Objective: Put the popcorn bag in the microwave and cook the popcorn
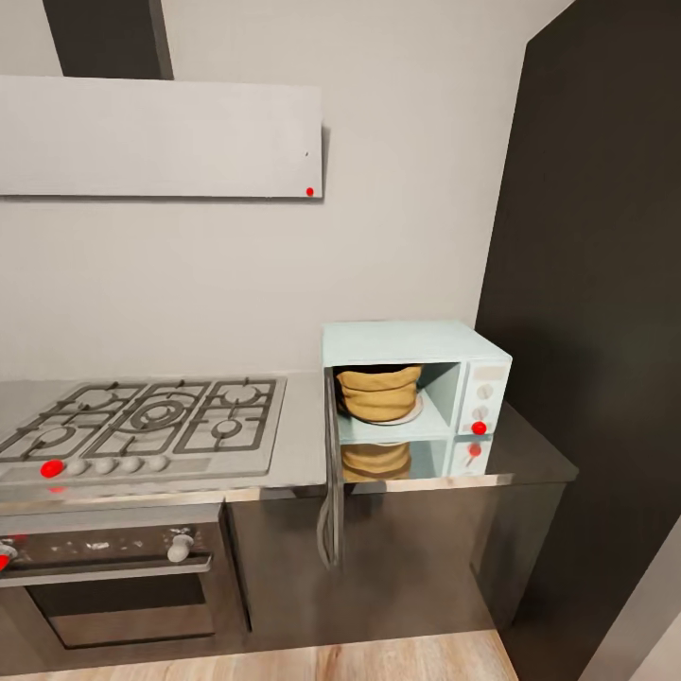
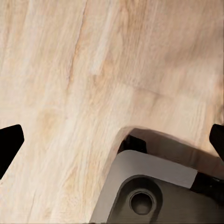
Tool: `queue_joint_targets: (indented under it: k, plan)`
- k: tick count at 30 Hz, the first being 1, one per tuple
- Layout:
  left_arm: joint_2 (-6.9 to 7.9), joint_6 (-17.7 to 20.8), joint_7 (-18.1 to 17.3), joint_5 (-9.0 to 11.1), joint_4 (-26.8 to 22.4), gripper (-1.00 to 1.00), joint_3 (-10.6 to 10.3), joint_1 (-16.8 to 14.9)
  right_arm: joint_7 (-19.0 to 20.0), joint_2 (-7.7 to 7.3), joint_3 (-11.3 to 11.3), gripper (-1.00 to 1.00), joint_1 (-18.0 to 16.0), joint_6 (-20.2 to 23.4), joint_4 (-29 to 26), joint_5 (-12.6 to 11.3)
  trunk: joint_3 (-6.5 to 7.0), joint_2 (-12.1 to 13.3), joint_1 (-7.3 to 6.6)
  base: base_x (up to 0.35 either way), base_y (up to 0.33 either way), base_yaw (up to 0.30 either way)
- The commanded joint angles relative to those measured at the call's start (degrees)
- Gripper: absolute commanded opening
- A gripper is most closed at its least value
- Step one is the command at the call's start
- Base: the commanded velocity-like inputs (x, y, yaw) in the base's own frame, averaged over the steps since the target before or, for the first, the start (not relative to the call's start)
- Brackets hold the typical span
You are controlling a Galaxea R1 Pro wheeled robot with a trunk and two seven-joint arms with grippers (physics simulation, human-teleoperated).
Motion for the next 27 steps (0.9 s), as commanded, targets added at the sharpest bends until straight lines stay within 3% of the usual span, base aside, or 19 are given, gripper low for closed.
queue_joint_targets:
  k: [1,3,5,8,15,16,17,18,19,24,27]
  plan:
    - [0.78,4.2,0.3,0.6,-6.3,1.0,0.0,0.0,0.1,-0.02,-0.5,1.0,-0.1,-0.4,0.1,0.5,-0.09,0.0,0.0,0.0,0.0,0.0]
    - [1.44,12.2,0.4,0.6,-17.9,1.0,0.1,0.0,0.1,-0.04,-0.5,1.0,-0.1,-1.0,0.1,0.5,-0.09,0.0,0.0,0.0,0.0,0.0]
    - [1.55,18.7,1.1,0.6,-26.3,1.0,0.1,-0.8,0.1,-0.11,-0.5,1.0,-0.1,-1.3,0.1,0.5,-0.09,0.0,0.0,0.0,0.0,0.0]
    - [1.53,25.6,1.8,0.6,-36.4,1.0,0.1,-4.1,0.1,-0.1,-0.5,1.0,-0.1,-1.4,0.1,0.5,-0.09,0.0,0.0,0.0,0.0,0.0]
    - [1.14,32.3,1.6,1.1,-45.2,1.0,0.0,-13.6,0.1,-0.05,-0.5,1.0,-0.1,-1.5,0.1,0.5,-0.09,0.0,0.0,0.0,0.0,0.0]
    - [0.99,33.5,1.5,1.8,-46.6,1.0,0.0,-15.2,0.1,-0.07,-0.5,1.0,-0.1,-1.5,0.1,0.5,-0.09,0.0,0.0,0.0,0.0,0.0]
    - [0.86,35.2,1.5,3.9,-47.6,1.0,0.0,-18.2,0.1,-0.07,-0.5,1.0,-0.1,-1.5,0.1,0.5,-0.09,0.0,0.0,0.0,0.0,0.0]
    - [0.87,36.2,-0.3,10.0,-48.0,1.0,-0.1,-22.8,0.1,-0.19,-0.5,1.0,-0.1,-1.5,0.1,0.4,-0.09,0.0,0.0,0.0,0.0,0.0]
    - [0.92,36.3,-6.5,12.1,-48.0,1.0,-0.4,-24.6,0.1,-0.19,-0.5,1.0,-0.1,-1.5,0.0,0.5,-0.09,0.0,0.0,0.0,0.0,0.0]
    - [1.15,35.4,-20.2,12.1,-48.0,1.0,-1.0,-24.9,0.1,-0.18,-0.5,1.0,-0.1,-1.5,0.0,0.5,-0.09,0.0,0.0,0.0,0.0,0.0]
    - [1.15,34.8,-25.0,11.8,-48.1,1.0,-2.0,-24.9,0.1,-0.2,-0.5,1.0,-0.1,-1.6,0.0,0.5,-0.09,0.0,0.0,0.0,0.0,0.0]
